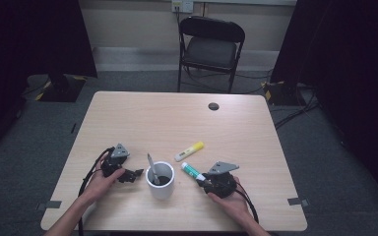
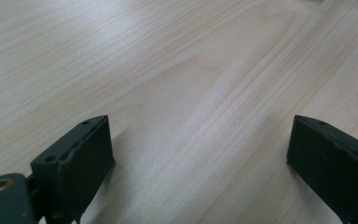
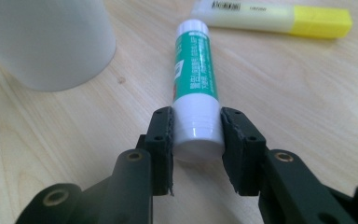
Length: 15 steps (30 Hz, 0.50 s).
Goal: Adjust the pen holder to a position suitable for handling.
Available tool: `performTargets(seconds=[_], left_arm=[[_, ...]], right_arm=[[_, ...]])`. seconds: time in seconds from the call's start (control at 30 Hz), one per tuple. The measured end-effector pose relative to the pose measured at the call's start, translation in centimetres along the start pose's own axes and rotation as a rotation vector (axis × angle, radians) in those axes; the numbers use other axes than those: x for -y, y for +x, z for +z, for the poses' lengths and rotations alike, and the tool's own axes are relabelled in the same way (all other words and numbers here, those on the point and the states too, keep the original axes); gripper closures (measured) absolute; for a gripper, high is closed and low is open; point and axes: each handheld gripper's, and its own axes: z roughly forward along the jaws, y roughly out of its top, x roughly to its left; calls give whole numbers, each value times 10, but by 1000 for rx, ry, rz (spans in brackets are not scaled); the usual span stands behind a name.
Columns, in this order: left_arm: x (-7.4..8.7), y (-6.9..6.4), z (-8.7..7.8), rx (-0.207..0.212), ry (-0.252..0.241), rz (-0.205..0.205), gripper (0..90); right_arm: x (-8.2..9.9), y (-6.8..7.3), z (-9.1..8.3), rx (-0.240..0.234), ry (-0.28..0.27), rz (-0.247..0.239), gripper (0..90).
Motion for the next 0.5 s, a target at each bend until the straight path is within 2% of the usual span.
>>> performTargets(seconds=[0.5], left_arm=[[0, 0, 0, 0, 0, 0, 64]], right_arm=[[-8, -9, -28, 4, -124, 49, 657]])
